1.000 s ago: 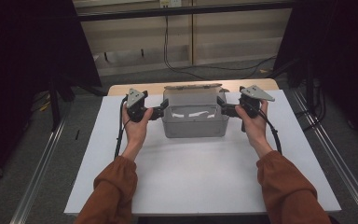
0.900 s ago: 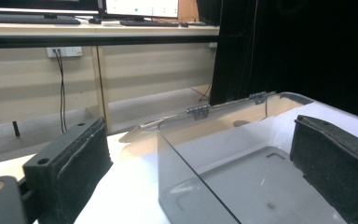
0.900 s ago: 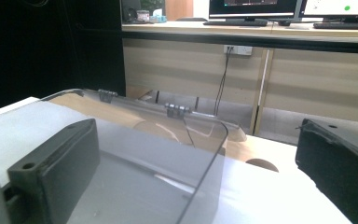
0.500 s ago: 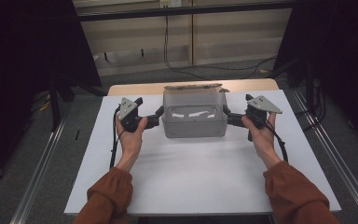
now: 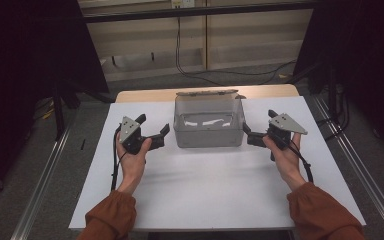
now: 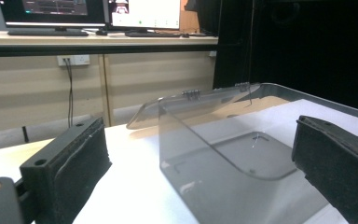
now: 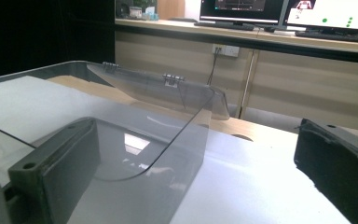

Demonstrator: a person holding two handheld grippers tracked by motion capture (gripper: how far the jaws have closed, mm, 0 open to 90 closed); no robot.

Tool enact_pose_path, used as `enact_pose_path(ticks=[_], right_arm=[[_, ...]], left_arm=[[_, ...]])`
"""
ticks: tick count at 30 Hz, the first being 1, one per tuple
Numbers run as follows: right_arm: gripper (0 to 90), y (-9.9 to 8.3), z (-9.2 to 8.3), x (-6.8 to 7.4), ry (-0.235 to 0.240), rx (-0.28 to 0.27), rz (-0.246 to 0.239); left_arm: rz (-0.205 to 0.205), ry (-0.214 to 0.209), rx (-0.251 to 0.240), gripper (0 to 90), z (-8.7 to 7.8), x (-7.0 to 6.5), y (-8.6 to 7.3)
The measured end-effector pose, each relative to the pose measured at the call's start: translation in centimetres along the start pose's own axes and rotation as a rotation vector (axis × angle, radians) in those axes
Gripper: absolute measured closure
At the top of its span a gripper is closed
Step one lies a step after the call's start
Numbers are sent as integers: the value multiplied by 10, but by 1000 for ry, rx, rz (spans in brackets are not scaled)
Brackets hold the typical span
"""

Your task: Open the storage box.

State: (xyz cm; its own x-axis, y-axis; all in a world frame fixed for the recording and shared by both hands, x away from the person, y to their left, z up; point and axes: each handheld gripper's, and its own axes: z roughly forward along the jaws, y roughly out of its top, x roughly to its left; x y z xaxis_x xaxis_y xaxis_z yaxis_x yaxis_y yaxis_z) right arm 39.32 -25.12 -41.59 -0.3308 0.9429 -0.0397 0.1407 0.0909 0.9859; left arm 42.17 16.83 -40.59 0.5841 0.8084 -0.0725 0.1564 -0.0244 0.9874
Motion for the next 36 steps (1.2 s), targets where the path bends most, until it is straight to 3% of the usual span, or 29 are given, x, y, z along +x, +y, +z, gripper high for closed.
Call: enact_pose_path(ticks=[1, 3, 5, 12, 16, 32, 36], right_arm=[[1, 0, -2, 0, 1, 0, 2], [1, -1, -7, 1, -4, -4, 2], [1, -1, -10, 2, 0, -4, 0], [1, -4, -24, 3, -6, -12, -4], [1, -4, -32, 0, -23, -26, 7], [1, -13, -66, -6, -64, -53, 10], [0, -17, -74, -7, -67, -53, 22]], left_arm=[[-14, 2, 2, 34, -3, -1, -1], [18, 22, -1, 35, -9, -2, -3], [21, 37, 9, 35, -13, -2, -4], [30, 35, 3, 34, -26, -3, -9], [37, 60, 1, 34, -35, -4, -13], [-8, 95, -26, 34, -71, -3, -21], [-18, 111, -12, 35, -79, -2, -24]])
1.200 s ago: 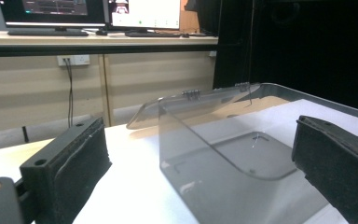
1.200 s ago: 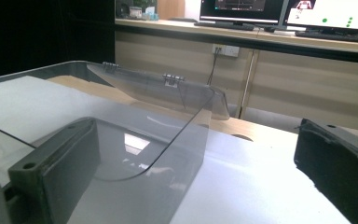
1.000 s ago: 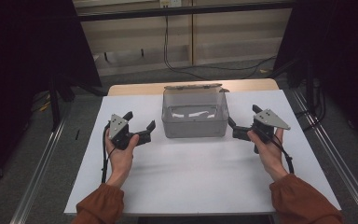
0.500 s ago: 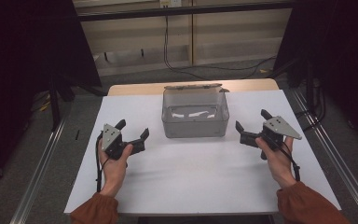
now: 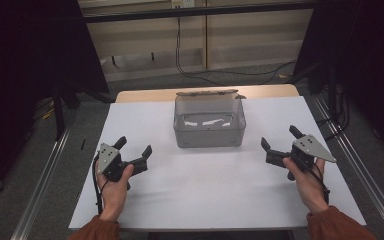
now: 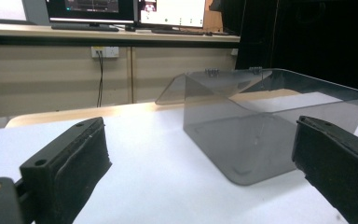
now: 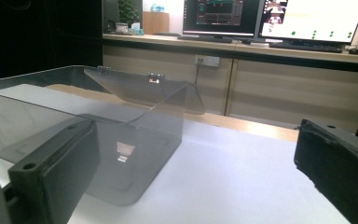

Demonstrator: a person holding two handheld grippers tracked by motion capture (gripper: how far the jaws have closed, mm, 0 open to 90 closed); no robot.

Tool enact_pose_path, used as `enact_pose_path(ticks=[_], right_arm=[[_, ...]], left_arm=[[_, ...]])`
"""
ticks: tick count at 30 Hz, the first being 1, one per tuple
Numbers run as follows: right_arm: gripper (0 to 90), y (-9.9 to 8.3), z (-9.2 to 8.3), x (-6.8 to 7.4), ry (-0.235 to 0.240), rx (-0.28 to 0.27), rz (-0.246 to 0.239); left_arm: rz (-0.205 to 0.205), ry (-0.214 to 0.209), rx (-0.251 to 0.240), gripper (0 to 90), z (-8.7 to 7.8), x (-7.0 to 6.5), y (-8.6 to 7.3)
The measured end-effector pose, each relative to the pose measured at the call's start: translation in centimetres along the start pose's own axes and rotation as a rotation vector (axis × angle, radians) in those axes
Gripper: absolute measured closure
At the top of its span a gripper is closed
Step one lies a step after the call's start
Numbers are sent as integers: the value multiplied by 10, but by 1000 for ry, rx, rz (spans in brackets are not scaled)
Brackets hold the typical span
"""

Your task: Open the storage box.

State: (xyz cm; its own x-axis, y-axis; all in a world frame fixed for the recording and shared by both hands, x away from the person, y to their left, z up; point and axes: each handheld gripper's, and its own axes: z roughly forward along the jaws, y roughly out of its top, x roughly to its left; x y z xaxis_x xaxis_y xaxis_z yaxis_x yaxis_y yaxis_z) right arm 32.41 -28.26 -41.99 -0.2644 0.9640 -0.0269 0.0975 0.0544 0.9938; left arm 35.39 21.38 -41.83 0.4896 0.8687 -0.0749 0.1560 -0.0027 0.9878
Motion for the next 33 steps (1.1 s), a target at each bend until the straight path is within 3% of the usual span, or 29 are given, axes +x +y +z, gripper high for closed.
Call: enact_pose_path(ticks=[15, 22, 27, 33], right_arm=[[0, -7, -27, -5, -32, 6, 15], [1, -12, -41, -10, -42, 33, -3], [0, -17, -51, -11, -60, 25, -4], [0, -27, -58, -13, -71, 51, -14]], left_arm=[[17, 23, 33, 35, -24, 1, -9], [57, 43, 38, 35, -34, -2, -13], [39, 36, 63, 35, -37, -3, -18], [23, 62, 53, 35, -42, 0, -20]])
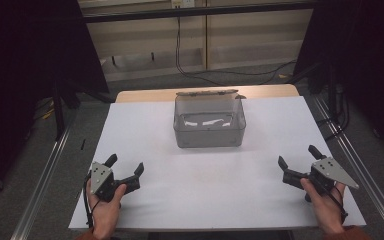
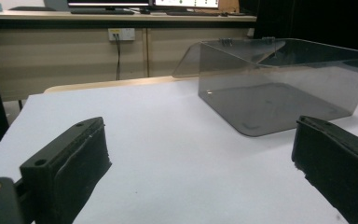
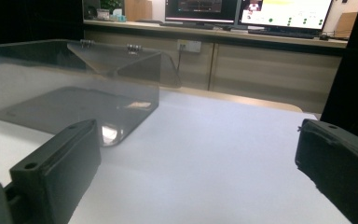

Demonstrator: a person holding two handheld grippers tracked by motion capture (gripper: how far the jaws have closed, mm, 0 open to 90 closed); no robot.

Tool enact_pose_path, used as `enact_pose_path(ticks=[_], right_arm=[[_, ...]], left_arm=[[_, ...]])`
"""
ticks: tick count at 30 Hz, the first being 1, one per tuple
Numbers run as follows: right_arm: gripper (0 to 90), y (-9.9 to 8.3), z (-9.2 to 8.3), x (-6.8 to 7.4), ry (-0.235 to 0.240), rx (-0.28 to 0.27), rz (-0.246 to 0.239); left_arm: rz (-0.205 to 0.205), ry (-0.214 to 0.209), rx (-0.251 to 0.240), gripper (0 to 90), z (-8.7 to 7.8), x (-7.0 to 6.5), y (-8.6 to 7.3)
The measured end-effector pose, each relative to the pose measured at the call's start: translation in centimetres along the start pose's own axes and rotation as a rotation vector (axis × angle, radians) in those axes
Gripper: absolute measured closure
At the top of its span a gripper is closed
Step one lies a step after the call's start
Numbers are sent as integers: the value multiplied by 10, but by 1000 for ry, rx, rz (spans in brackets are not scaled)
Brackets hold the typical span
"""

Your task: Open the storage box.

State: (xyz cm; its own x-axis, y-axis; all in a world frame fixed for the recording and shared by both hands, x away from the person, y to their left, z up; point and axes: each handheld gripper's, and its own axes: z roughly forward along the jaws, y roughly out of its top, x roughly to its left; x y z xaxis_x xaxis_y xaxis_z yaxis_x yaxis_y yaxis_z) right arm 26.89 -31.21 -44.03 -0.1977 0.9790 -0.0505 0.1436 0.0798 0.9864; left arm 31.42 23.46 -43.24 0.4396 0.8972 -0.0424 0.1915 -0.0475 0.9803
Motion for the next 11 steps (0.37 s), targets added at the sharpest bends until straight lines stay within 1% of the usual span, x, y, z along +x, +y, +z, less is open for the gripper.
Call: enact_pose_path(ticks=[2, 4, 5, 6, 8, 9, 10, 11], right_arm=[[0, -3, -2, 0, -8, 6, 3], [0, -5, -2, -2, -17, 17, 4], [0, -5, -2, -2, -16, 19, 4], [0, -6, -1, -2, -13, 21, 19], [0, -6, 0, -1, -8, 19, 9], [0, -5, 1, -1, -4, 17, 14], [0, -5, 1, -2, -3, 14, 20], [0, -5, 2, -2, -6, 11, 23]], left_arm=[[-12, 16, -11, 35, -1, 2, -1], [-9, 29, -2, 35, 2, 3, -3], [-11, 27, 8, 34, 3, 3, -3], [-19, 24, 10, 35, 4, 3, -4], [-44, 9, 11, 34, 5, 3, -3], [-55, 4, 15, 35, 5, 3, -4], [-62, 9, 21, 34, 6, 4, -4], [-60, 11, 22, 34, 6, 4, -4]])
